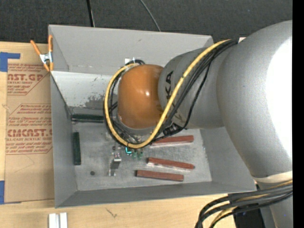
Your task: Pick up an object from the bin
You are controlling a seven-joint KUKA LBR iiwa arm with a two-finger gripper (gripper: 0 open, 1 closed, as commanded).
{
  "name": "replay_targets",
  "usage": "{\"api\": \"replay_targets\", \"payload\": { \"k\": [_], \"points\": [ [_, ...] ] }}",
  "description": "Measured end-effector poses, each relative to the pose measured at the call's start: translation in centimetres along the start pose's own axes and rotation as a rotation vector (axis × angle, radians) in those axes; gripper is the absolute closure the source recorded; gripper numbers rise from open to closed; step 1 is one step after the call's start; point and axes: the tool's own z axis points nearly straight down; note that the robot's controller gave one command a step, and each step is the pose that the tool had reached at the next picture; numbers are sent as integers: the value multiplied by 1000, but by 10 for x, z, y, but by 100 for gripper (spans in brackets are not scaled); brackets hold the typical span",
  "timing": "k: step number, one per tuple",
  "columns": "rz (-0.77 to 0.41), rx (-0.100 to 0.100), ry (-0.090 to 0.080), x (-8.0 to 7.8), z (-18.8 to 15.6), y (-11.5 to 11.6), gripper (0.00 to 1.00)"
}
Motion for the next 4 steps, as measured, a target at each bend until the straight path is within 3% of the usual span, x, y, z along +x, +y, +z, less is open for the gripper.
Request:
{"api": "replay_targets", "payload": {
  "k": [1, 2, 3, 4],
  "points": [
    [2, -2, -7, -2, -5, -1, 0],
    [-89, -3, -9, -7, 1, -16, 0],
    [-228, 1, -5, 5, -17, -73, 0],
    [-239, 1, -10, 1, -15, -87, 0]
  ]
}}
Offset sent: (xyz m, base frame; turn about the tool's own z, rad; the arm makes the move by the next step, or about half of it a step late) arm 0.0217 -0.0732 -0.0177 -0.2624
